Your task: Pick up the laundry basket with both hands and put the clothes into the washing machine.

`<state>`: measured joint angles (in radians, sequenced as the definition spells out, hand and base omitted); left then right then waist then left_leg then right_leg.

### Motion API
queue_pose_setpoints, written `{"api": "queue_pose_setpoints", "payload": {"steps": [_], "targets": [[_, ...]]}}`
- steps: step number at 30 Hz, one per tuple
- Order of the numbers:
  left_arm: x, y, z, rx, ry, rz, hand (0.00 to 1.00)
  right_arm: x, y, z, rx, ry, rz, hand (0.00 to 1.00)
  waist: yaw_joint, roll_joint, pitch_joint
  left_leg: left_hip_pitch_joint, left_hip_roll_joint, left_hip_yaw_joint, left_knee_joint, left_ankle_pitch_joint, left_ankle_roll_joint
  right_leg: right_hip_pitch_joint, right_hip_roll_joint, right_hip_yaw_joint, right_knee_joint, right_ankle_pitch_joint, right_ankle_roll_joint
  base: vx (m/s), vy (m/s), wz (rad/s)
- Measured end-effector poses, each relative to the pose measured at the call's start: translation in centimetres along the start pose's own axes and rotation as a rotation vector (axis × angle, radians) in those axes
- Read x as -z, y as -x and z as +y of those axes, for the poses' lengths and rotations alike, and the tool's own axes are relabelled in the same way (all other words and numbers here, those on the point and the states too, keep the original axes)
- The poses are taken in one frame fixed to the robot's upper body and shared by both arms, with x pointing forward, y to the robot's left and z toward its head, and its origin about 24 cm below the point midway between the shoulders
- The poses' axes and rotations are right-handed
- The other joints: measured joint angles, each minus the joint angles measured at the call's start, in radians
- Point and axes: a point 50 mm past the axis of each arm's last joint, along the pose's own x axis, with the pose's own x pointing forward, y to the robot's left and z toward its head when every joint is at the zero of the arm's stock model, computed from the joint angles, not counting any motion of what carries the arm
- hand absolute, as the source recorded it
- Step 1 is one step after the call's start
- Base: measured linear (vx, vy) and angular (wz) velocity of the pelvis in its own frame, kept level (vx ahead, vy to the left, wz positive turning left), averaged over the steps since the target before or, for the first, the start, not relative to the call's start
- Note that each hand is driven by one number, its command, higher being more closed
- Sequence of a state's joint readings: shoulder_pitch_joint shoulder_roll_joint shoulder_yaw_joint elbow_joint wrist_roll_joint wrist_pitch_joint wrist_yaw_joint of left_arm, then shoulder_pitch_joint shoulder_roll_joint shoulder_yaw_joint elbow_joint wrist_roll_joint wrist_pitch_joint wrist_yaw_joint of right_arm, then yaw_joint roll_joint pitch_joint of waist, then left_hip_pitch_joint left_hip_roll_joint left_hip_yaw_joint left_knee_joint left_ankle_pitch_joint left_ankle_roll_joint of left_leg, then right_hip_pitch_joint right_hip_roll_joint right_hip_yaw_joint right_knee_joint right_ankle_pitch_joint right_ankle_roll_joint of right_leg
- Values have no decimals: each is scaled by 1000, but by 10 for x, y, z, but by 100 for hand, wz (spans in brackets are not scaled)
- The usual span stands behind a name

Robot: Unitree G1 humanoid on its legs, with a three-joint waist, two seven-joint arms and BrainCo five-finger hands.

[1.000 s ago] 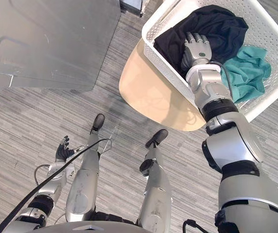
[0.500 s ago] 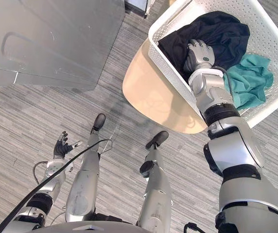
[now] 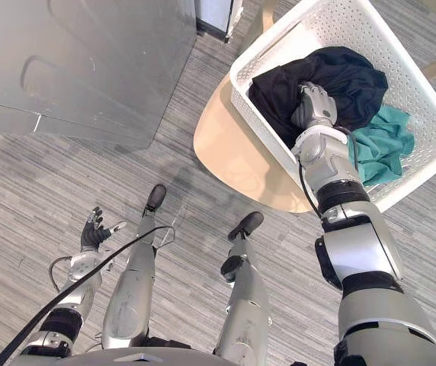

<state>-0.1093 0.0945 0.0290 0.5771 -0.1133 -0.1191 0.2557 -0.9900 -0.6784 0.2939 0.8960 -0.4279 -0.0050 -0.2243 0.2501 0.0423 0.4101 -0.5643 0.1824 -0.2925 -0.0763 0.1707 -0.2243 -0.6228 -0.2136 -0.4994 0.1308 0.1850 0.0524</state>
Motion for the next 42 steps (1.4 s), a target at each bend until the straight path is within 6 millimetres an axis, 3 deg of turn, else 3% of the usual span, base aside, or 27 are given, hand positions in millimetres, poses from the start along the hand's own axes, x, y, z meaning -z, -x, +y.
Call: {"api": "queue_pose_setpoints", "payload": {"steps": [4, 7, 12, 16, 18, 23, 28, 29, 30, 33, 35, 36, 38, 40, 42], "targets": [[9, 4, 8, -24, 3, 29, 0, -4, -4, -8, 23, -69, 2, 100, -8, -1, 1, 30, 2, 26, 0, 1, -1, 1, -1, 29, 18, 0, -1, -6, -18, -15], [12, 5, 7, -23, 4, 45, 0, -5, -9, -24, 86, -214, 29, 100, -27, -2, 1, 43, 4, 32, -1, 3, -1, 6, 0, 35, 26, -2, -3, -42, -16, -3], [26, 9, 0, -11, 25, 113, 0, 7, -13, -56, 242, -692, 117, 100, -44, -5, 3, 80, 2, 49, -2, -2, 8, 30, -8, 45, 43, -16, 2, -59, -16, 0], [35, 10, 3, -39, 67, 171, 0, -10, -17, -93, 417, -1189, 30, 100, -66, -6, 4, 104, 2, 79, -8, -1, 13, 35, -14, 59, 62, -22, 1, -54, -25, -7], [42, 12, 4, -46, 75, 200, 0, -26, -15, -109, 464, -1344, -64, 100, -80, -7, 4, 132, 0, 98, -5, -1, 15, 52, -22, 65, 71, -21, -1, -14, -23, -7], [50, 16, 1, -44, 81, 237, 0, -54, -12, -130, 483, -1558, -239, 100, -104, -9, 1, 202, -3, 133, -2, -4, 18, 106, -30, 81, 93, -38, 6, -1, -6, -1], [63, 24, 6, -57, 71, 289, 0, -80, -9, -128, 425, -1734, -321, 100, -130, -12, -2, 254, -2, 154, -3, -13, 18, 142, -29, 92, 96, -48, 6, -14, -33, -7], [66, 26, 7, -57, 70, 297, 0, -80, -9, -128, 426, -1734, -323, 100, -133, -11, -4, 267, -2, 155, -4, -16, 18, 155, -28, 93, 96, -51, 8, 0, 0, 0], [68, 27, 7, -53, 68, 304, 0, -80, -9, -128, 426, -1733, -323, 0, -138, -11, -6, 272, -2, 155, -4, -16, 18, 161, -27, 94, 94, -52, 8, 0, 0, 0], [78, 32, 10, -54, 57, 344, 0, -85, -10, -124, 405, -1668, -327, 0, -152, -11, -28, 271, 0, 157, -8, -17, 17, 167, -20, 96, 74, -45, 9, -5, -9, -3], [83, 37, 12, -54, 50, 365, 0, -97, -10, -120, 330, -1463, -369, 0, -163, -11, -34, 271, 0, 163, -8, -17, 16, 168, -14, 103, 56, -33, 10, -11, -25, -12], [88, 39, 13, -53, 42, 385, 0, -109, -9, -113, 226, -1179, -427, 0, -170, -11, -34, 269, 2, 168, -7, -18, 16, 169, -8, 106, 39, -23, 8, -13, -27, -13], [92, 42, 14, -42, 35, 400, 0, -116, -8, -100, 118, -853, -473, 0, -171, -11, -33, 269, 4, 175, -7, -18, 15, 170, -3, 109, 24, -13, 8, -11, -23, -13], [94, 44, 16, -27, 11, 394, 0, -114, -6, -75, -3, -446, -494, 0, -177, -11, -33, 266, 5, 178, -7, -18, 14, 168, 2, 113, 14, -6, 7, -13, -22, -7], [92, 43, 17, -4, -27, 378, 0, -106, -7, -62, -21, -189, -475, 0, -180, -9, -33, 260, 5, 176, -8, -18, 13, 164, 3, 112, 11, -3, 6, 0, 0, 0]]}}
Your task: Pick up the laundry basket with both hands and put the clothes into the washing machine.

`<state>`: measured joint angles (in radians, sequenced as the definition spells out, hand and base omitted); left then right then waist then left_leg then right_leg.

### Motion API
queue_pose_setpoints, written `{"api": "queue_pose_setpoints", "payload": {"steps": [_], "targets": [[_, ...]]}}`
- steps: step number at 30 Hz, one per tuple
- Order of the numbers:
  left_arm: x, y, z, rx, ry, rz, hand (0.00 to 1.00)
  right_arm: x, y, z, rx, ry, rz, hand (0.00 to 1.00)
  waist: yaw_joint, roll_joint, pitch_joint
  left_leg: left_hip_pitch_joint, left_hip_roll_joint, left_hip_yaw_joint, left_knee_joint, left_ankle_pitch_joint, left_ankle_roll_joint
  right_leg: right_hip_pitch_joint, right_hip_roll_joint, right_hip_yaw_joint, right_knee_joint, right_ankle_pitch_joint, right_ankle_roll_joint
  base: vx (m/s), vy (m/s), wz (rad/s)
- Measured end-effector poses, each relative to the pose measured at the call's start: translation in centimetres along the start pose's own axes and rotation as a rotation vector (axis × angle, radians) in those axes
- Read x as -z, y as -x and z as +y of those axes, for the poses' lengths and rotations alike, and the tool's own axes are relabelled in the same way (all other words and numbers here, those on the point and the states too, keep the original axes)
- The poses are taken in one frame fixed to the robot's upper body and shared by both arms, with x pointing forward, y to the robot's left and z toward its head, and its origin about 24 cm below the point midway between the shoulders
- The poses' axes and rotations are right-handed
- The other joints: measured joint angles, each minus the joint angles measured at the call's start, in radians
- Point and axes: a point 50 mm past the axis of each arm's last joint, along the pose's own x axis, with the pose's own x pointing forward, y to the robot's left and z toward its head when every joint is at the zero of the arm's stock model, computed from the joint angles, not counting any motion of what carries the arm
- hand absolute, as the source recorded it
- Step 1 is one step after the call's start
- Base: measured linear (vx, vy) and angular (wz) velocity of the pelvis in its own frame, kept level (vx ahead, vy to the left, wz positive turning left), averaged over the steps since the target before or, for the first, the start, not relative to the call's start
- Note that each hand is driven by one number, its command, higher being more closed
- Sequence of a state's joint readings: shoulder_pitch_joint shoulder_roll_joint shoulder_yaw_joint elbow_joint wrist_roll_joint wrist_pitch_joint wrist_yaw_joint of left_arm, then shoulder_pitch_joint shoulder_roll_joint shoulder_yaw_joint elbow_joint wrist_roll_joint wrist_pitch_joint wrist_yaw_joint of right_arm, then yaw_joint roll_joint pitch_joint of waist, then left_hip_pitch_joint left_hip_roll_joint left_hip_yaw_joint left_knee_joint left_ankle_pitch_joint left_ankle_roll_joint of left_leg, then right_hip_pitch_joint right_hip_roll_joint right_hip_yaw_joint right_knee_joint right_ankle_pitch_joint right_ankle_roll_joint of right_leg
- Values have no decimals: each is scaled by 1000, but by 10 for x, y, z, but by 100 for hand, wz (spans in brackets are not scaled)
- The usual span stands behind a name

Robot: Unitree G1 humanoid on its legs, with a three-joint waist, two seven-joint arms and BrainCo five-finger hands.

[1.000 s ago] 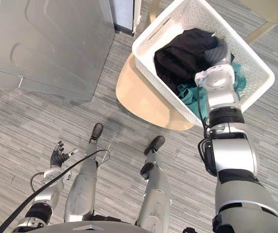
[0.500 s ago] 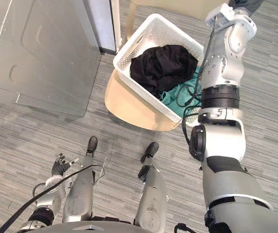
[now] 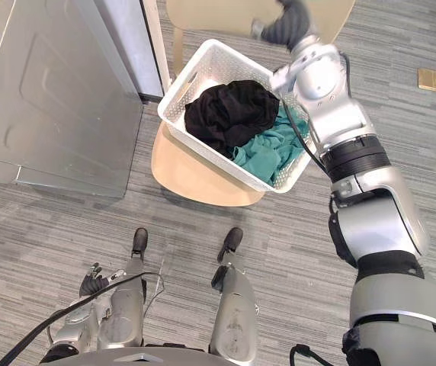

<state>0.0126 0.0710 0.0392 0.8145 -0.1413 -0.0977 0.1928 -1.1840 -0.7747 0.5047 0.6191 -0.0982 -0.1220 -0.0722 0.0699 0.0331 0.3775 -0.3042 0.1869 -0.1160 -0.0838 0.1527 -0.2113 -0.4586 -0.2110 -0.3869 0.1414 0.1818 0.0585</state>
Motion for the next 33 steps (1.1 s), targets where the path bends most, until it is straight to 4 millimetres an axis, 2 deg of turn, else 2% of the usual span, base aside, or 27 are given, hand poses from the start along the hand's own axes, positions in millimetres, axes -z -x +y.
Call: {"api": "queue_pose_setpoints", "payload": {"steps": [1, 4, 6, 9, 15, 19, 25, 29, 33], "targets": [[-1, 0, 1, 6, -32, -13, 0, 8, 2, 3, -35, 130, 21, 0, -1, 1, 0, -9, -1, -2, 0, 0, -1, -5, 0, -1, -6, 3, 0, -39, -12, 1], [-6, -1, 4, 8, -68, -39, 0, 17, 8, 6, -104, 348, 31, 0, 4, 2, 1, -37, -3, -6, 1, 1, -4, -32, -1, 0, -9, 9, -2, -36, -7, 1], [-8, -1, 3, 22, -100, -52, 0, 27, 16, 21, -235, 582, 27, 0, 9, 19, 10, -47, -4, -19, 5, 5, -4, -37, -1, -5, -8, 10, -2, -28, -11, 5], [-13, -1, -3, 47, -112, -77, 0, 37, 25, 33, -300, 662, 35, 0, 17, 44, 23, -74, -15, -25, 5, 10, -1, -76, -21, -5, 33, -4, 0, -36, -11, 9], [-27, 1, -14, 85, -118, -144, 0, 47, 27, 37, -341, 726, 69, 0, 43, 80, 41, -109, -38, -27, 5, 16, 5, -124, -51, 1, 65, -10, 5, -38, -9, 6], [-33, 3, -21, 98, -108, -175, 0, 41, 17, 24, -289, 767, 83, 0, 52, 85, 44, -147, -48, -26, 5, 27, 6, -174, -66, 7, 93, -16, 3, -53, -42, 3], [-35, 6, -34, 125, -91, -188, 0, 37, 12, 16, -222, 779, 83, 0, 61, 88, 45, -160, -57, -31, 5, 28, 6, -192, -80, 6, 114, -26, 5, -39, -41, 5], [-48, 6, -38, 119, -75, -235, 0, 36, 5, -4, -158, 770, 129, 0, 64, 99, 50, -188, -59, -50, 0, 36, 5, -209, -89, -11, 126, -32, 5, -73, -63, 13], [-59, 8, -42, 126, -55, -278, 0, 34, 2, -21, -74, 719, 160, 0, 65, 99, 50, -216, -73, -51, 0, 41, 8, -244, -110, -8, 150, -38, 9, -57, -50, 8]]}}
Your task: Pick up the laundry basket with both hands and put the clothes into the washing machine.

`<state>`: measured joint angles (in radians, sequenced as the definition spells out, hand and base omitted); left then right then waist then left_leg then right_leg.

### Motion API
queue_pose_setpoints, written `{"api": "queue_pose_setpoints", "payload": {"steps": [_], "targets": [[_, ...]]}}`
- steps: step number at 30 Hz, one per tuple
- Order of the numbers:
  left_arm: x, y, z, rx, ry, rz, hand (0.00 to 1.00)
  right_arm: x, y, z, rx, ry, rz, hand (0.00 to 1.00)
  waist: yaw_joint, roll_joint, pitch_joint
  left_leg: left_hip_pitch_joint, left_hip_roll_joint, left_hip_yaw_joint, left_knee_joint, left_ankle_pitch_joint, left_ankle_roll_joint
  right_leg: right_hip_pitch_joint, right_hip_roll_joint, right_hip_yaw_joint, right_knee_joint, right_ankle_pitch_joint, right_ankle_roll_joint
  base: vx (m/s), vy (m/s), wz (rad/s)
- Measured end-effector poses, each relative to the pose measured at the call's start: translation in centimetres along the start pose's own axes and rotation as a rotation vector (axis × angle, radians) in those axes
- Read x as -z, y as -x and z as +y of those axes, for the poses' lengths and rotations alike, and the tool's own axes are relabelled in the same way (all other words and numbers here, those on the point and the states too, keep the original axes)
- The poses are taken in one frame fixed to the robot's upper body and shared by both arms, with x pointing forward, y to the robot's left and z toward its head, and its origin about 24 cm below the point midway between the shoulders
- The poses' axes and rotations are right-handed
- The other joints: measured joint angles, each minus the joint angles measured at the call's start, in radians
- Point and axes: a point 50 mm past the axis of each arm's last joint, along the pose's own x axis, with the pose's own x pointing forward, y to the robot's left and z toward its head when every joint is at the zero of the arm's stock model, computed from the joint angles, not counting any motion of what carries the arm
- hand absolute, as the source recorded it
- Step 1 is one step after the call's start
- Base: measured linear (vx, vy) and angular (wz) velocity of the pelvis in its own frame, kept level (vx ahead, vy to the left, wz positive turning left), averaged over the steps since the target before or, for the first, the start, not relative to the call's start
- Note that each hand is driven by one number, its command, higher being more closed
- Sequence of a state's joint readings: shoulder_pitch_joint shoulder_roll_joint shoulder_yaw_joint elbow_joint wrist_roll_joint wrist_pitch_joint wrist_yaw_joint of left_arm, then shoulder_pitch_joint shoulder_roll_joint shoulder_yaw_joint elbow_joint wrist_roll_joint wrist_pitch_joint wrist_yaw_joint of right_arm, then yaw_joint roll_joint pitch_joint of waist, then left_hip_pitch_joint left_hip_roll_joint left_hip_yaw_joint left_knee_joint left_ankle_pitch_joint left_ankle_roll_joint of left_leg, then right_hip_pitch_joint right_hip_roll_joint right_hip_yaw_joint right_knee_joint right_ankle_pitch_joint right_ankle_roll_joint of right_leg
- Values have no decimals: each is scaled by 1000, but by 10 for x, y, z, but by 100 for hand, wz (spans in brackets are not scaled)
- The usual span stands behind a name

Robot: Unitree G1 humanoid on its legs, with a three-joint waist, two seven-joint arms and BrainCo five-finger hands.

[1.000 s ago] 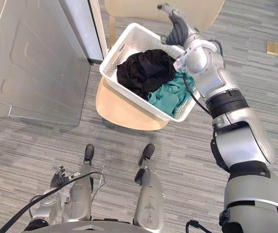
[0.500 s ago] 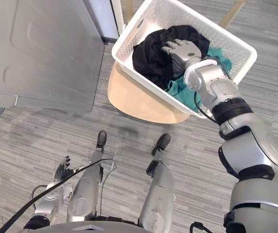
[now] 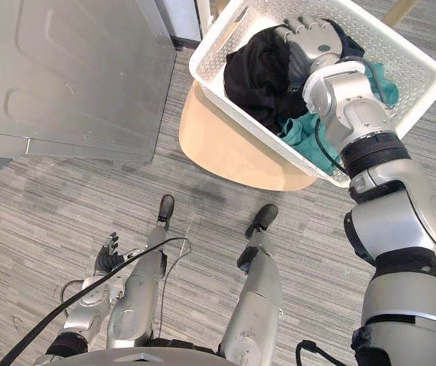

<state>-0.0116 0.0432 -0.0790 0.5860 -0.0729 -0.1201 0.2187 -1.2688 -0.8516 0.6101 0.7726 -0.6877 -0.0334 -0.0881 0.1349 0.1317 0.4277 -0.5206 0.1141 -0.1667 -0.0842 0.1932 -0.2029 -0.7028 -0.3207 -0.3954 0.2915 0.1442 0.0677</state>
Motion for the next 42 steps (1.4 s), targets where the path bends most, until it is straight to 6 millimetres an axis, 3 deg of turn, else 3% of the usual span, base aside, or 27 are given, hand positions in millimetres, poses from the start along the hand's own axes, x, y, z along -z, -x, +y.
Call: {"api": "queue_pose_setpoints", "payload": {"steps": [9, 16, 23, 24, 42], "targets": [[-17, 0, -13, 5, 56, -65, 0, 26, 6, 10, -11, -156, 130, 0, -3, 0, 0, -28, -20, -2, 0, 14, 4, -36, -41, -5, 55, -26, 5, -45, -70, 10], [-25, 0, -14, 7, 73, -96, 0, 23, 13, 33, -88, -216, 138, 0, -6, -1, 0, -54, -21, 38, -1, 23, 15, -72, -61, -1, 90, -41, 11, -55, -70, 5], [-27, 0, -15, 7, 79, -104, 0, 22, 13, 36, -94, -229, 141, 0, -7, -1, 0, -53, -23, 45, 2, 28, 16, -72, -63, 1, 93, -41, 10, -36, -74, 0], [-27, 0, -16, 8, 81, -104, 0, 21, 13, 38, -98, -232, 140, 100, -7, -1, 0, -52, -22, 45, -1, 28, 16, -72, -63, 2, 94, -42, 9, -58, -72, 0], [-27, 0, -16, 8, 81, -106, 0, 13, 18, 55, -146, -248, 131, 100, -3, -3, -1, -52, -19, 47, 0, 32, 16, -72, -64, -2, 110, -51, 7, -49, -73, 1]]}}
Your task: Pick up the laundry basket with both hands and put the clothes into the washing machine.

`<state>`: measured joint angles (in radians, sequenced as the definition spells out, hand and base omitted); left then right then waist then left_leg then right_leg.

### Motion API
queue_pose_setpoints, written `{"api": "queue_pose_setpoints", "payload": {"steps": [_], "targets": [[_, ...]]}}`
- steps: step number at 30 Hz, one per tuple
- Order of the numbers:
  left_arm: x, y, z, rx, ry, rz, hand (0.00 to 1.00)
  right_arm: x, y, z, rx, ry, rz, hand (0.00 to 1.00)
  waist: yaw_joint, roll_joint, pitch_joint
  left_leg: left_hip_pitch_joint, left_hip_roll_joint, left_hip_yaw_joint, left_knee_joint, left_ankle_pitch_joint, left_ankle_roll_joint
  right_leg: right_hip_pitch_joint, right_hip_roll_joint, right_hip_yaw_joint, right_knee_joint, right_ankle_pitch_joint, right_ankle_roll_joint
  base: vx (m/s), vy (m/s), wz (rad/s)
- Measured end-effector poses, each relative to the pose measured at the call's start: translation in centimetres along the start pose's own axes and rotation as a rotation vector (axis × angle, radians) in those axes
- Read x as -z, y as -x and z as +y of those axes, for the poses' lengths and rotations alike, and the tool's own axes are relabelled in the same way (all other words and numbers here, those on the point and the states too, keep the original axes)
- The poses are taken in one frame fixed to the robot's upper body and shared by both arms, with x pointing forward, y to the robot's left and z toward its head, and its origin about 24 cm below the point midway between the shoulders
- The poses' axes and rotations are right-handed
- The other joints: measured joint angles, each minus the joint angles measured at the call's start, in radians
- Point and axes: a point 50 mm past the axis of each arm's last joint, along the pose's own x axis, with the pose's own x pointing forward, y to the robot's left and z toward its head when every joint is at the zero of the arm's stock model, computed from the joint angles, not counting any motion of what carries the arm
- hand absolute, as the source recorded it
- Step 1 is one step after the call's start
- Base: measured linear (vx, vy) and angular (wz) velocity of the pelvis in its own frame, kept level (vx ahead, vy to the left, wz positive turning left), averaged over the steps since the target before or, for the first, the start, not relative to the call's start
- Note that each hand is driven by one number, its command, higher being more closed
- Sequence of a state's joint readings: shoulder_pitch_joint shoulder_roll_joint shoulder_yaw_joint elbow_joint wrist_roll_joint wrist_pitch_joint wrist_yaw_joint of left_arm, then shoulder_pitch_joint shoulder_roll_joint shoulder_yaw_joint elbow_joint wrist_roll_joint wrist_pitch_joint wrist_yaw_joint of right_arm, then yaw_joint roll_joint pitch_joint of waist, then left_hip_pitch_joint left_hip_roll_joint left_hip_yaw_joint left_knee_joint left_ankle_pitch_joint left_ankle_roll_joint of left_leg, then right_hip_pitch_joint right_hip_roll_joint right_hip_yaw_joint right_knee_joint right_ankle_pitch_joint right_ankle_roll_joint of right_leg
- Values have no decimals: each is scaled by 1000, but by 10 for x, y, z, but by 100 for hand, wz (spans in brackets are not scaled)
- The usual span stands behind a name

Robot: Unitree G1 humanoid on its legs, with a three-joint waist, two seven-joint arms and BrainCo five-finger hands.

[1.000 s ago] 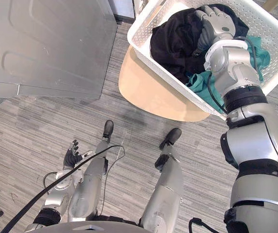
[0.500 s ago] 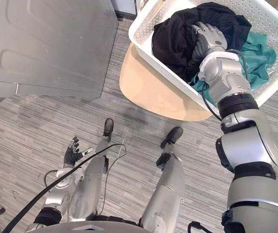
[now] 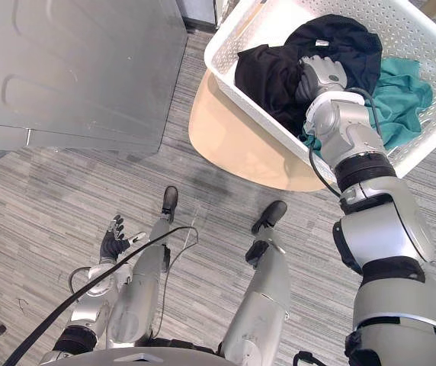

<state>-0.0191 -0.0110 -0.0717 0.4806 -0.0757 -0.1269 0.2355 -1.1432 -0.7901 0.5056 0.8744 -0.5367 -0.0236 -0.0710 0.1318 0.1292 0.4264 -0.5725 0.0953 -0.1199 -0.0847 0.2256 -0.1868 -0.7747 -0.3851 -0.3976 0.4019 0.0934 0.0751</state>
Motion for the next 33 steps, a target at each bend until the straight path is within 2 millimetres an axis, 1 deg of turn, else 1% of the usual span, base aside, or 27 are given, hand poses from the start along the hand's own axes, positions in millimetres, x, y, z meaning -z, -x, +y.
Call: {"api": "queue_pose_setpoints", "payload": {"steps": [2, 4, 7, 9, 11, 12, 13, 14, 15, 16, 18, 19, 21, 25, 27, 29, 31, 33], "targets": [[0, 0, 0, 0, -1, 0, 0, 0, 0, 1, 1, -7, 4, 100, -1, 0, 0, 1, 0, 0, 0, 1, 0, 0, 0, 0, 1, 0, 0, -57, -71, 0], [0, 0, 0, 0, -1, 1, 0, -1, -1, 0, 14, -52, 16, 100, -2, 0, 0, 2, 0, 0, 0, 2, 0, 0, 0, 1, 2, 0, 0, -60, -71, -1], [0, 0, -1, 0, 0, -1, 0, -1, -3, -4, 74, -219, 52, 100, -3, 0, 0, 9, 2, 4, 0, 2, 0, 3, 1, 5, 3, 0, 0, -56, -70, -3], [0, 0, -1, -1, 2, -1, 0, 2, -3, -10, 121, -364, 77, 100, -5, 0, 0, 16, 2, 7, 0, 2, 0, 7, 2, 8, 3, 0, 0, -51, -67, -3], [-2, -1, -3, 0, 9, -4, 0, 11, -2, -22, 237, -652, 130, 100, -7, 0, -1, 18, 2, 9, 0, 2, 0, 7, 1, 10, 5, 0, 0, -63, -77, -1], [-2, -1, -4, 2, 10, -4, 0, 14, -1, -25, 272, -736, 145, 100, -9, 0, -1, 18, 2, 9, 0, 2, 0, 7, 1, 10, 5, 0, 0, -32, -38, 0], [-2, 0, -5, 4, 12, -4, 0, 19, 0, -30, 344, -916, 173, 100, -12, 0, -1, 20, 2, 11, 0, 2, 0, 8, 1, 11, 6, 0, -1, -30, -38, -2], [-2, 0, -6, 4, 15, -2, 0, 21, 1, -37, 408, -1037, 181, 100, -16, 0, -1, 24, 2, 14, 0, 2, 0, 10, 1, 13, 6, 0, -1, -29, -38, -3], [-1, 0, -6, 2, 16, 1, 0, 21, 2, -41, 440, -1102, 177, 100, -19, 0, -1, 27, 2, 15, 0, 2, 0, 11, 1, 15, 6, 1, -1, -38, -51, -4], [-1, 0, -7, -1, 16, 5, 0, 20, 3, -48, 485, -1203, 161, 100, -25, 0, -1, 31, 2, 18, -1, 2, 0, 14, 1, 17, 6, 1, -1, -35, -49, -6], [0, 0, -9, -4, 22, 10, 0, 15, 7, -66, 600, -1416, 87, 100, -34, 0, -1, 54, 3, 31, -1, 1, 0, 31, 2, 24, 5, 0, -1, -41, -65, -8], [0, 1, -10, -2, 21, 11, 0, 14, 8, -70, 623, -1462, 70, 100, -36, 0, -1, 62, 3, 35, -1, 1, -1, 39, 2, 24, 4, 0, -1, -41, -68, -8], [1, 1, -10, 0, 19, 14, 0, 5, 12, -82, 686, -1579, -10, 100, -45, -1, -2, 91, 7, 42, -1, -7, -3, 65, 6, 28, -1, 0, 0, -41, -58, -7], [5, 1, -10, 2, 13, 33, 0, -10, 17, -97, 726, -1713, -143, 100, -53, -4, -5, 122, 20, 62, -1, -18, -10, 97, 19, 30, -13, 0, 0, -50, -53, -8], [10, 2, -9, -1, 6, 57, 0, -15, 17, -95, 721, -1759, -159, 100, -56, -4, -5, 142, 25, 66, -1, -18, -11, 119, 25, 29, -23, 0, 0, -27, -61, -7], [17, 3, -10, 2, -4, 93, 0, -23, 14, -88, 689, -1839, -160, 100, -65, -4, -5, 191, 29, 70, -1, -19, -10, 172, 34, 28, -32, 0, 0, -6, -52, -4], [18, 4, -9, 3, -7, 101, 0, -29, 14, -84, 674, -1875, -170, 100, -69, -4, -5, 223, 33, 73, -1, -26, -11, 207, 40, 26, -40, 0, 1, 0, -49, -5], [19, 4, -9, 17, -14, 104, 0, -35, 19, -82, 663, -1908, -213, 100, -74, -9, -9, 265, 40, 78, 0, -34, -13, 251, 48, 25, -49, -3, 4, 1, -54, -6]]}}
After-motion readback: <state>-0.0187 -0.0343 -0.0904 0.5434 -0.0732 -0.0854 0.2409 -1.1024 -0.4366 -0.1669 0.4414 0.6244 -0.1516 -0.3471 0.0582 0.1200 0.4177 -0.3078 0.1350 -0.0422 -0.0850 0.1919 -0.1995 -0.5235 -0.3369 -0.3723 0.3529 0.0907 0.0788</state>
